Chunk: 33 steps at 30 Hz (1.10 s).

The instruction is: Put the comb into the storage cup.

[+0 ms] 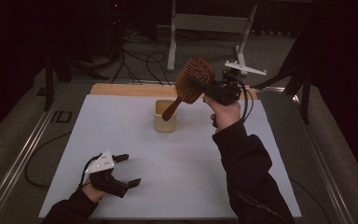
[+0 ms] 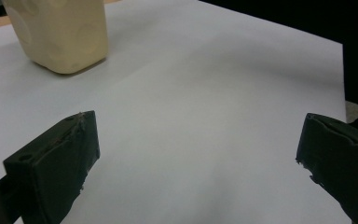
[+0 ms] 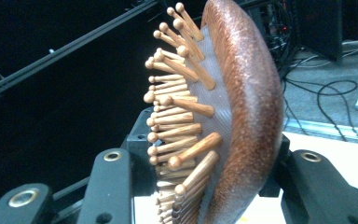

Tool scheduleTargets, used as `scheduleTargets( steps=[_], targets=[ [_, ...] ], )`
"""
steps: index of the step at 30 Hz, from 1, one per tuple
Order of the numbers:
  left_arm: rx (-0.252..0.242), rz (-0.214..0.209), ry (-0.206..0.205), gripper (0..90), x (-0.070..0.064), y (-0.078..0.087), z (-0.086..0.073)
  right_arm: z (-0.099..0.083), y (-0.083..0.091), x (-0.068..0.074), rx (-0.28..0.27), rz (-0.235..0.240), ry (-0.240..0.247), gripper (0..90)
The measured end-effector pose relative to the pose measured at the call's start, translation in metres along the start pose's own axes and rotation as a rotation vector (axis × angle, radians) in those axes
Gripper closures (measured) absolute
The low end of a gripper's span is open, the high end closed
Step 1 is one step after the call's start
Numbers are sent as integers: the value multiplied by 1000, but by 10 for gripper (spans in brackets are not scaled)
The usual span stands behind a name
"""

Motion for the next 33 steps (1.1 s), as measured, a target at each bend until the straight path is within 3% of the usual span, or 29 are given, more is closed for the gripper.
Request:
scheduleTargets(
  steps=[15,22,33],
  targets=[
    [-17,-16,-6,0,-1,1,0,13,-33,-5,-1,-79,17,528],
    [-22,-25,-11,0,-2,1,0,8,-53,-7,13,-108,22,528],
    [-29,-26,-28,0,-3,2,1,-5,-81,-11,47,-115,19,527]
  ],
)
Point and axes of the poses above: each handheld gripper's, and its own axes: y roughly backward along the jaws, z roughly out of its top, x roughly to its left, the point moved 4 cm from there along -y, roughly forward along the jaws, and after that the axes turned 15 degrees about -z, right-handed, at the moved point
